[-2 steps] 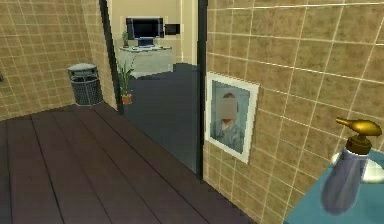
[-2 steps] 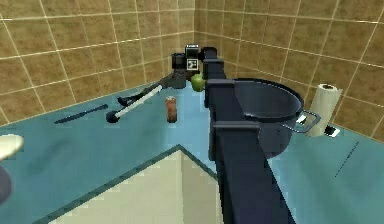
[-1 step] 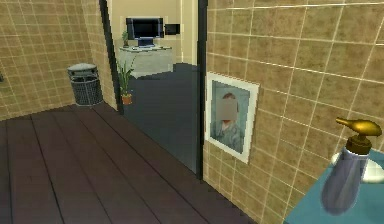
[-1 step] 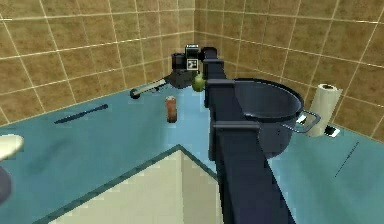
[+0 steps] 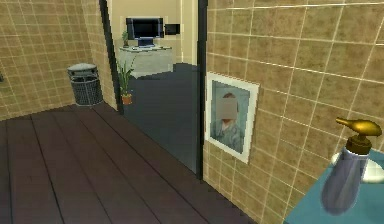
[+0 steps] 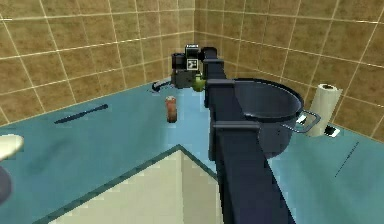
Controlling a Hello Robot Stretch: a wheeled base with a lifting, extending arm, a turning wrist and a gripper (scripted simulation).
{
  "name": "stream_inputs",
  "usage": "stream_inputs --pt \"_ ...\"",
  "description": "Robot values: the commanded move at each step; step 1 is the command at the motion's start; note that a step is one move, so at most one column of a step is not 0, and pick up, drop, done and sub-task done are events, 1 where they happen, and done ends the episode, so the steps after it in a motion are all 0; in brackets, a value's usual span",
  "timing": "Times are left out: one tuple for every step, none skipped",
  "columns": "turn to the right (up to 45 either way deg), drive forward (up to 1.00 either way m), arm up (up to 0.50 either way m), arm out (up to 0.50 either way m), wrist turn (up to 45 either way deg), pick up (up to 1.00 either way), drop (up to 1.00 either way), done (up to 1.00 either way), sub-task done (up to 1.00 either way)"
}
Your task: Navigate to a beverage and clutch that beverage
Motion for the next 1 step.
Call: stream_inputs --pt "0.0 0.0 -0.16 0.0 0.0 0.0 0.0 0.0 0.0"
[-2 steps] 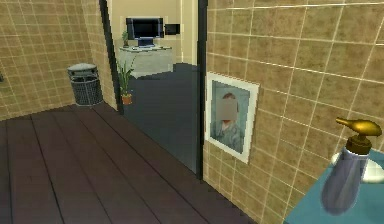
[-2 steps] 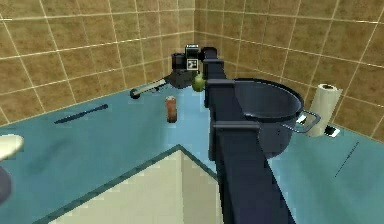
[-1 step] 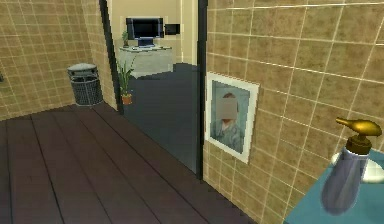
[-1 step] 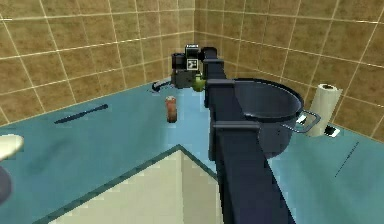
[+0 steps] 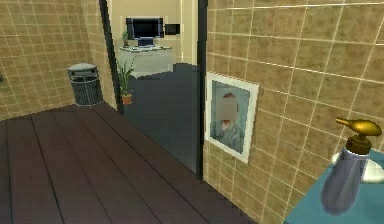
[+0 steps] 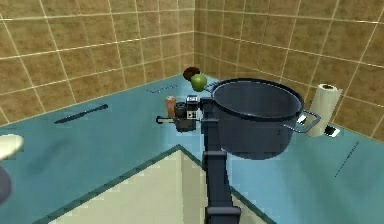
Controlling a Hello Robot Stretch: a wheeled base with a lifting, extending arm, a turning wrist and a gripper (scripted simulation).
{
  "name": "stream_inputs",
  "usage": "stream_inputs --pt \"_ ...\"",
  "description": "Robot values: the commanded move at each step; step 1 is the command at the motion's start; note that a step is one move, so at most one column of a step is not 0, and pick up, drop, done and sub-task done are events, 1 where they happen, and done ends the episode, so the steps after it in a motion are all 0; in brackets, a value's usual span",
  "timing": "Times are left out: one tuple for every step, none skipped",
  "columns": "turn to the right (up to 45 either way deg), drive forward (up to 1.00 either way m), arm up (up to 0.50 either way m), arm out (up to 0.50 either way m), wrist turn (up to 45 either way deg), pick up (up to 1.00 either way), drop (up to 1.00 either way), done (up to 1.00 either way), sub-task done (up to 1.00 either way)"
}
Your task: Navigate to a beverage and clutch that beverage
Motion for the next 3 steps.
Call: stream_inputs --pt "0.0 0.0 0.0 0.0 0.0 1.0 0.0 0.0 0.0" --pt "0.0 0.0 0.1 0.0 0.0 0.0 0.0 0.0 0.0" --pt "0.0 0.0 0.0 0.0 0.0 0.0 0.0 1.0 0.0"
